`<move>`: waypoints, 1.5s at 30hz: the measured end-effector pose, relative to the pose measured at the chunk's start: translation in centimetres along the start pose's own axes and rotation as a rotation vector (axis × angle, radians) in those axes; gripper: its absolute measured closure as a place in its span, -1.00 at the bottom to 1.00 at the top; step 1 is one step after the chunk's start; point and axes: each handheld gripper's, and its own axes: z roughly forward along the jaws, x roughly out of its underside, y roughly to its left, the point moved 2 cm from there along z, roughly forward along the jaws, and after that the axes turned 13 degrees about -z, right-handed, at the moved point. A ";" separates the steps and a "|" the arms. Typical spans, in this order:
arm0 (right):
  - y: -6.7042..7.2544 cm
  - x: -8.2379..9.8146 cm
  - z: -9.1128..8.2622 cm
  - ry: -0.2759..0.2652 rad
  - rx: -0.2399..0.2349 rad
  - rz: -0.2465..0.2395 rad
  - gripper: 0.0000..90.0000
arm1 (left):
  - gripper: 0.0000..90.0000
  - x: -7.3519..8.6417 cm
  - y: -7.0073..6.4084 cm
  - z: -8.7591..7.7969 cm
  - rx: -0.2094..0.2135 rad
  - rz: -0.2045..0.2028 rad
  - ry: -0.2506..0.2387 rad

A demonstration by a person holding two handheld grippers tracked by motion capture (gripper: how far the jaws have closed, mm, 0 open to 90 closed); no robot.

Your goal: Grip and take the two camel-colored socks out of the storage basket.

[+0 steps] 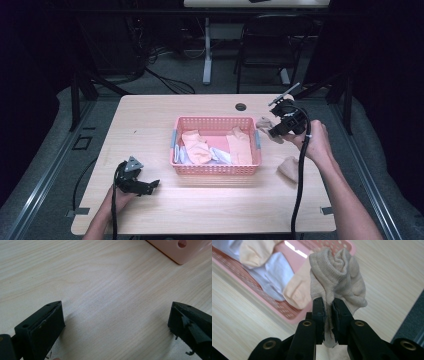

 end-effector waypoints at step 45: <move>-3.2 5.6 11.7 0.330 -0.083 0.114 0.78 | -0.99 0.0 0.0 0.0 -0.001 0.000 -0.001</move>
